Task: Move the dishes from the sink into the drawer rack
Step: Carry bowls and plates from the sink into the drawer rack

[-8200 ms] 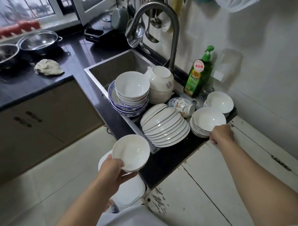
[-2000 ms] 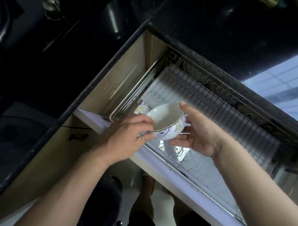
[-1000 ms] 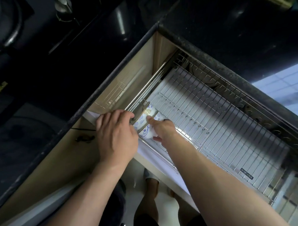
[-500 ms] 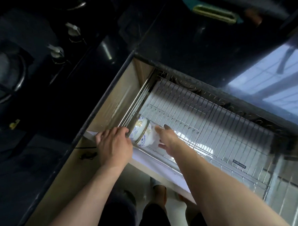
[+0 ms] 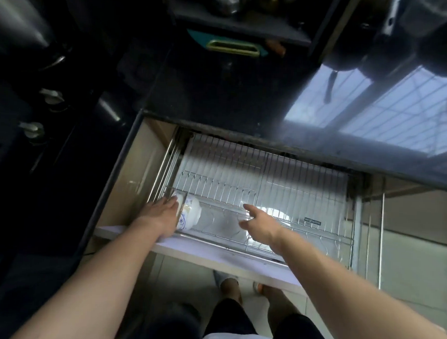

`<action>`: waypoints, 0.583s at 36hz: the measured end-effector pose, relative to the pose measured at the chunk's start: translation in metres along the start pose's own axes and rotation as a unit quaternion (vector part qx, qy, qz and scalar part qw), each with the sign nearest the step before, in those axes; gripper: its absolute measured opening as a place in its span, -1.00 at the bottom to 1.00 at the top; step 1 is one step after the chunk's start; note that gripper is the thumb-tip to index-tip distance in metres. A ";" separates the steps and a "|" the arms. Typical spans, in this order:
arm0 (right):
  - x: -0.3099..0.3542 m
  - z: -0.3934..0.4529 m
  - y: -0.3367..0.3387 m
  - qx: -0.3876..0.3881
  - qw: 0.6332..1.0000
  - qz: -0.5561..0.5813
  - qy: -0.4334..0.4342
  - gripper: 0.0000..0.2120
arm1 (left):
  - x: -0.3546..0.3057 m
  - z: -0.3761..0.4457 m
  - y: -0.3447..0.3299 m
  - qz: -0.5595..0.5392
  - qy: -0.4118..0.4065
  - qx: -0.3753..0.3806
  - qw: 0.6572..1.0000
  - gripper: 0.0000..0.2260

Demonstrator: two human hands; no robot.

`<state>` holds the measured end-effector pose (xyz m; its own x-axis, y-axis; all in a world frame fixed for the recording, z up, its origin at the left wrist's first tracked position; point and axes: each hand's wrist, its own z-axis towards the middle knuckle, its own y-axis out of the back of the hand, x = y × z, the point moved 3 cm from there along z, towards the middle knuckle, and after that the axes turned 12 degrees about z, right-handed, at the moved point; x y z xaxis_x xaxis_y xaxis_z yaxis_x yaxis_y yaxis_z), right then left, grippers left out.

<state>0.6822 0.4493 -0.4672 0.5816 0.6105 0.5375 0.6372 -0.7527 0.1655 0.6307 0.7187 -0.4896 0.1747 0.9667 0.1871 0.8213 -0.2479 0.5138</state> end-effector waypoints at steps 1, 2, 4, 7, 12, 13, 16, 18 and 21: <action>0.000 -0.007 0.006 -0.007 1.000 0.006 0.001 -0.39 | 0.000 -0.006 0.001 0.001 0.006 0.010 1.000 -0.26; 0.000 -0.016 0.014 -0.013 1.000 0.014 0.001 -0.39 | -0.001 -0.011 0.005 0.003 0.014 0.014 1.000 -0.25; 0.003 -0.037 0.029 -0.026 0.999 0.030 0.003 -0.38 | -0.001 -0.021 0.012 -0.012 0.039 0.012 0.999 -0.25; 0.005 -0.075 0.065 -0.060 0.996 0.066 0.021 -0.37 | -0.016 -0.038 0.041 -0.053 0.056 -0.029 0.997 -0.29; -0.026 -0.140 0.128 -0.127 0.979 0.154 0.043 -0.40 | -0.105 -0.079 0.114 -0.094 0.024 -0.095 0.991 -0.54; -0.034 -0.156 0.141 -0.148 0.974 0.165 0.047 -0.42 | -0.128 -0.084 0.128 -0.096 0.003 -0.101 0.990 -0.61; -0.084 -0.218 0.186 -0.231 0.951 0.194 0.064 -0.50 | -0.223 -0.116 0.185 -0.093 -0.093 -0.142 0.981 -0.66; -0.116 -0.258 0.207 -0.274 0.937 0.203 0.073 -0.56 | -0.282 -0.147 0.223 -0.082 -0.155 -0.172 0.969 -0.64; -0.195 -0.342 0.240 -0.355 0.903 0.233 0.071 -0.61 | -0.401 -0.210 0.263 -0.071 -0.256 -0.214 0.940 -0.64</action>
<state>0.5488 0.0657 -0.2492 0.6001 0.1872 0.7777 -0.1731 -0.9188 0.3547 0.6623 0.2521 -0.2535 0.4082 0.8688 -0.2802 0.5821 -0.0113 0.8130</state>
